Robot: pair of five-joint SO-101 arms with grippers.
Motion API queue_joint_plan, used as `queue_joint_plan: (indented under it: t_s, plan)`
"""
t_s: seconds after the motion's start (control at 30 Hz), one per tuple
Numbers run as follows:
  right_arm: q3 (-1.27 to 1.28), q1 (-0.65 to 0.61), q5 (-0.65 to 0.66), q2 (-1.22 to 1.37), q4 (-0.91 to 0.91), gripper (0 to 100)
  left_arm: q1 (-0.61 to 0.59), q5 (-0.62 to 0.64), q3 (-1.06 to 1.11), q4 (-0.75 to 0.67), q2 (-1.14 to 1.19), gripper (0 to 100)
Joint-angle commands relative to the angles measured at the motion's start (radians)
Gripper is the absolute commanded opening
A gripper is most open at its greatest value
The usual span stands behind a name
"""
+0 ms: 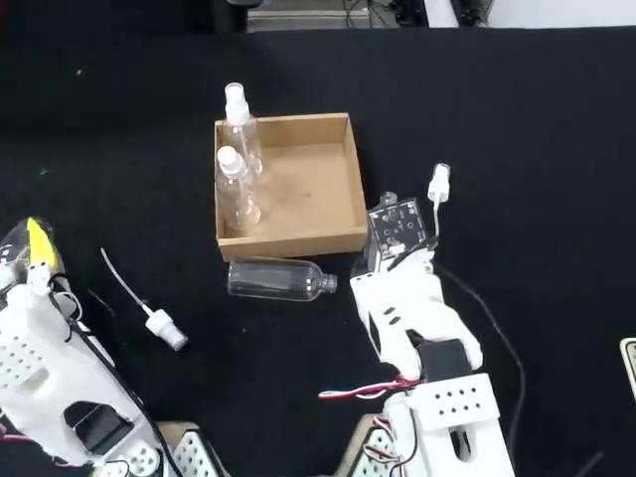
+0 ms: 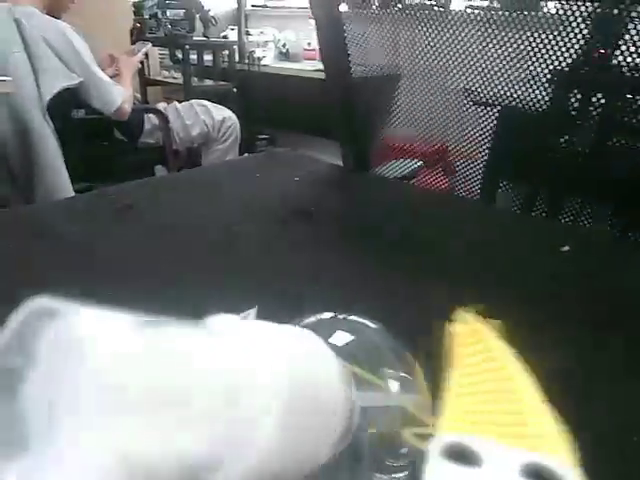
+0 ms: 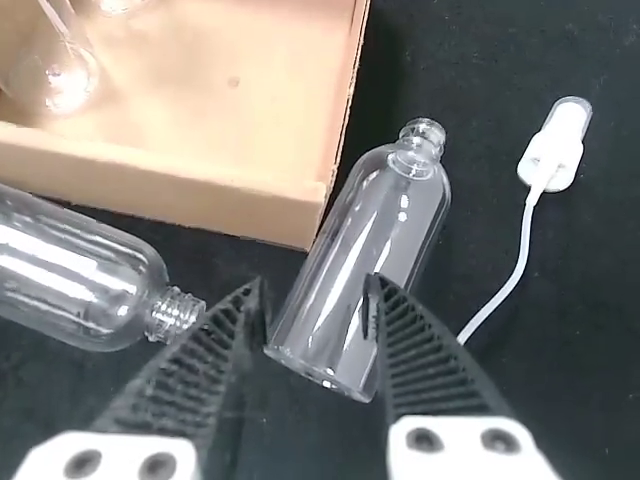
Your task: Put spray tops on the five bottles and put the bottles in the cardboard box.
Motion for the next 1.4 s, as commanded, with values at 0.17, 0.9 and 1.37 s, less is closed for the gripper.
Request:
queue_joint_plan:
  t_s: [0.17, 0.9, 1.37]
  plan:
    - [-0.008, -0.011, 0.008, -0.025, -0.023, 13.1, 0.016, -0.008, -0.033, -0.005, -0.011, 4]
    - [-0.008, -0.011, 0.008, -0.025, -0.025, 13.1, 0.016, -0.157, 0.099, 0.060, -0.350, 3]
    - [-0.008, -0.011, 0.008, -0.025, -0.023, 13.1, 0.015, -0.040, 0.005, 1.364, -1.183, 3]
